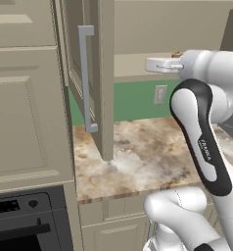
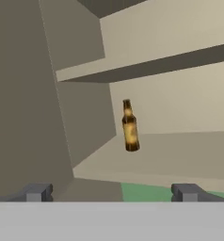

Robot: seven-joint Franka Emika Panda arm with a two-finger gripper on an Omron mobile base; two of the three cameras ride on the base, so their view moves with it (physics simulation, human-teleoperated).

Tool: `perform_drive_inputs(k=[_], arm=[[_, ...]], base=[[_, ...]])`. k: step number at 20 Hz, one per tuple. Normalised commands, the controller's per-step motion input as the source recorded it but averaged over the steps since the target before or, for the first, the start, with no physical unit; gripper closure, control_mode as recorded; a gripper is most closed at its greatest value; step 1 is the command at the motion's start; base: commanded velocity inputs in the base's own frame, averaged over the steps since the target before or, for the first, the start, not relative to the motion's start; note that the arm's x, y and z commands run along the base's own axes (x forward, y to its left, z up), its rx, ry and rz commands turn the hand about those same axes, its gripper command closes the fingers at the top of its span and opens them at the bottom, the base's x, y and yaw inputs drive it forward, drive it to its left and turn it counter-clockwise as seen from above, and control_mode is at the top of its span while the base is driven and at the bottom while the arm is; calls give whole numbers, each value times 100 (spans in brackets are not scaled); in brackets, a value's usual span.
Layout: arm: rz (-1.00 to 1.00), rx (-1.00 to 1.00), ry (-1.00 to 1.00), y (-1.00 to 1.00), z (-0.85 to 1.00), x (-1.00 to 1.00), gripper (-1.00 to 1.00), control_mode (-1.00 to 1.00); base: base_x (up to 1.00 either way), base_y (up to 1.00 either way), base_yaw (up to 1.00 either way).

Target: Get the candle and the beer from the cabinet and move them to the dining counter.

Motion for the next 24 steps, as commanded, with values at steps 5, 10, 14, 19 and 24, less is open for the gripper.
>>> perform_drive_inputs(k=[5,10,14,19,24], arm=[[0,0,-12,2,0,17,-100,-100],[0,-1,-5,0,0,19,-100,-100],[-1,0,0,0,9,31,-100,-100],[-6,-1,1,0,15,26,-100,-100],[-8,-7,1,0,4,17,-100,-100]], base=[[0,0,0],[0,0,0],[0,0,0],[0,0,0],[0,0,0]])
